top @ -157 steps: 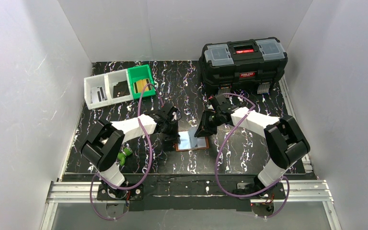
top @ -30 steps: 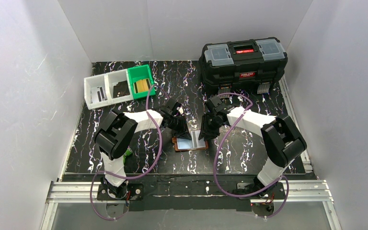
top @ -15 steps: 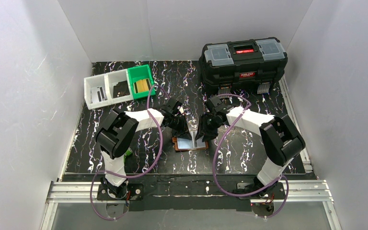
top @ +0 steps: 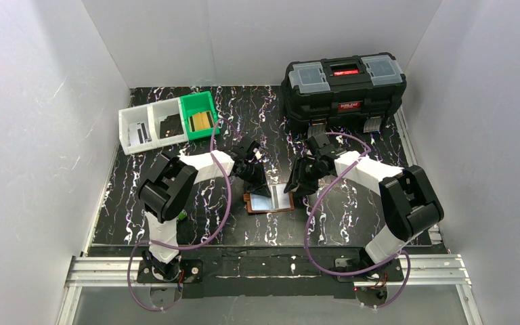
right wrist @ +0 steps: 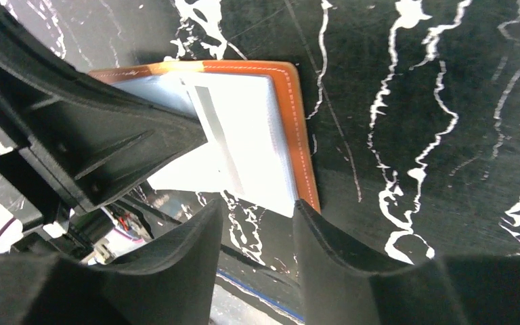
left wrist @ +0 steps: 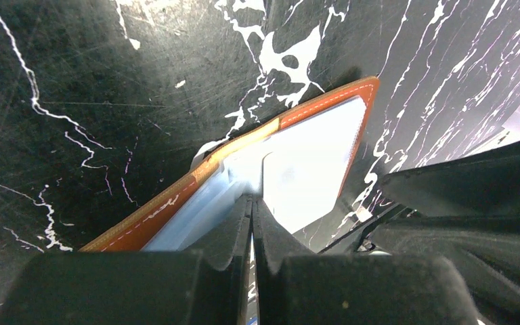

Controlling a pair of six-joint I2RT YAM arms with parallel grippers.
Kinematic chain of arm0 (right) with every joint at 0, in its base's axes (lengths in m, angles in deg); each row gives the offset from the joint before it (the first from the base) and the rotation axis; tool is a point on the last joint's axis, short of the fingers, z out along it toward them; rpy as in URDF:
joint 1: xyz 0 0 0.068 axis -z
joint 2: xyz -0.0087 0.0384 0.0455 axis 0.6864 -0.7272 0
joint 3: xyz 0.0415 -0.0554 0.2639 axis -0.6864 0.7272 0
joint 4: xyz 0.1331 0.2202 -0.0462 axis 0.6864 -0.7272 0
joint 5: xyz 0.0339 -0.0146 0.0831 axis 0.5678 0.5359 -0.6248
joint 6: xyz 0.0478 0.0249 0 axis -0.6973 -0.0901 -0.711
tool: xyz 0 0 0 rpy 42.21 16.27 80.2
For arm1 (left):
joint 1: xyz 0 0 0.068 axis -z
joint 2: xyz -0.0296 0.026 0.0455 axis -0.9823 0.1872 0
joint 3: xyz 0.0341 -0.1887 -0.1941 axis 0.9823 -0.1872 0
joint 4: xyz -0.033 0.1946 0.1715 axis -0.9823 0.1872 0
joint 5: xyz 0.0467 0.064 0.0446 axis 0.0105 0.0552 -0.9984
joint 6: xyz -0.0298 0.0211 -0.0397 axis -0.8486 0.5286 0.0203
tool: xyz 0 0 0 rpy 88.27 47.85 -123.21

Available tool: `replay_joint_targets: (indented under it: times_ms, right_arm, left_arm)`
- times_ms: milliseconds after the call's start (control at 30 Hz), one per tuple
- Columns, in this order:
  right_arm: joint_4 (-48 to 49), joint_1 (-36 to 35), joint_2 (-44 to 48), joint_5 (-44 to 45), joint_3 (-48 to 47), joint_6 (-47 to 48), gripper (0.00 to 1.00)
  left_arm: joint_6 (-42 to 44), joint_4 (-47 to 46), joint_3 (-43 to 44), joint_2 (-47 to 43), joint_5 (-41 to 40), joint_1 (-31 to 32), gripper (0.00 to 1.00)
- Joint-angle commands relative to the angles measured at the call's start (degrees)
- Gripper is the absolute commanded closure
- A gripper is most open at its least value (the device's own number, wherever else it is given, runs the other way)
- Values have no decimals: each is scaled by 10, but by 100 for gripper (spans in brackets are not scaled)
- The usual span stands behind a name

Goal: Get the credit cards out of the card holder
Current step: Remove the credit card from the card holder.

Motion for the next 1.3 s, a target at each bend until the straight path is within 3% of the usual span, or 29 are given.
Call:
replay_joint_targets:
  times_ms: [0,933,1267]
  right_arm:
    - [27,1,8,-46,3,-2,54]
    - [26,1,-55,-49,12,4,54]
    - [57,-8,-51,-91,11,-11,54]
  left_arm:
    - [29,94,-18,60,-98,6,100]
    - [29,98,-3,102,-87,6,100]
    - [29,95,-2,104,-84,6,100]
